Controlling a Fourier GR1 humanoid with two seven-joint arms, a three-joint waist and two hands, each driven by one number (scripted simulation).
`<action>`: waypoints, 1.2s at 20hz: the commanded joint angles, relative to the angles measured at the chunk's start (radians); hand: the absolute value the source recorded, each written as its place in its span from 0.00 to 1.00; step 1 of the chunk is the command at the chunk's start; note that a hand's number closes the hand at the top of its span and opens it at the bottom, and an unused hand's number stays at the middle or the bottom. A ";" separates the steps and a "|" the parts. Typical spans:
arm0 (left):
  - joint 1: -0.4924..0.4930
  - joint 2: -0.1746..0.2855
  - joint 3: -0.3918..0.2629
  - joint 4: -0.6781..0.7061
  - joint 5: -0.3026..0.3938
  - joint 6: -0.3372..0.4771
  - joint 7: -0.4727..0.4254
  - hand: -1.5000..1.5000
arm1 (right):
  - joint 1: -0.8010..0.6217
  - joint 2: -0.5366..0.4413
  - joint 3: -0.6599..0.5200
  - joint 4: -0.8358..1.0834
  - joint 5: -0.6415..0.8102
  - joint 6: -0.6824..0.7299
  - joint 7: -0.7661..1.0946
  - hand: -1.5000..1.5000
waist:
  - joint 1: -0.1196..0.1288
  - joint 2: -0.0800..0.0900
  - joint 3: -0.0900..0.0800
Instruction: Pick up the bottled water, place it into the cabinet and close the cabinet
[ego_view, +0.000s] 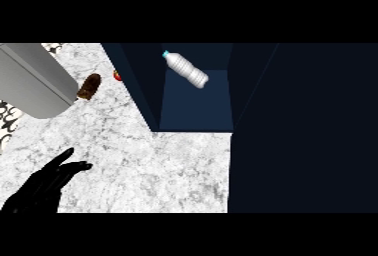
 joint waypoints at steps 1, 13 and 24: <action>0.053 0.061 0.085 -0.020 0.055 -0.033 -0.004 0.00 | 0.012 -0.010 0.011 -0.307 0.132 -0.024 0.074 1.00 | 0.003 -0.001 -0.003; 0.177 0.143 0.179 -0.052 0.135 -0.148 -0.030 0.00 | -0.199 -0.071 0.193 -0.282 0.167 -0.042 0.181 1.00 | 0.044 -0.015 -0.013; 0.273 0.211 0.273 -0.033 0.178 -0.236 -0.055 0.00 | -0.417 -0.043 0.379 -0.202 0.185 -0.220 0.312 1.00 | 0.060 -0.018 -0.016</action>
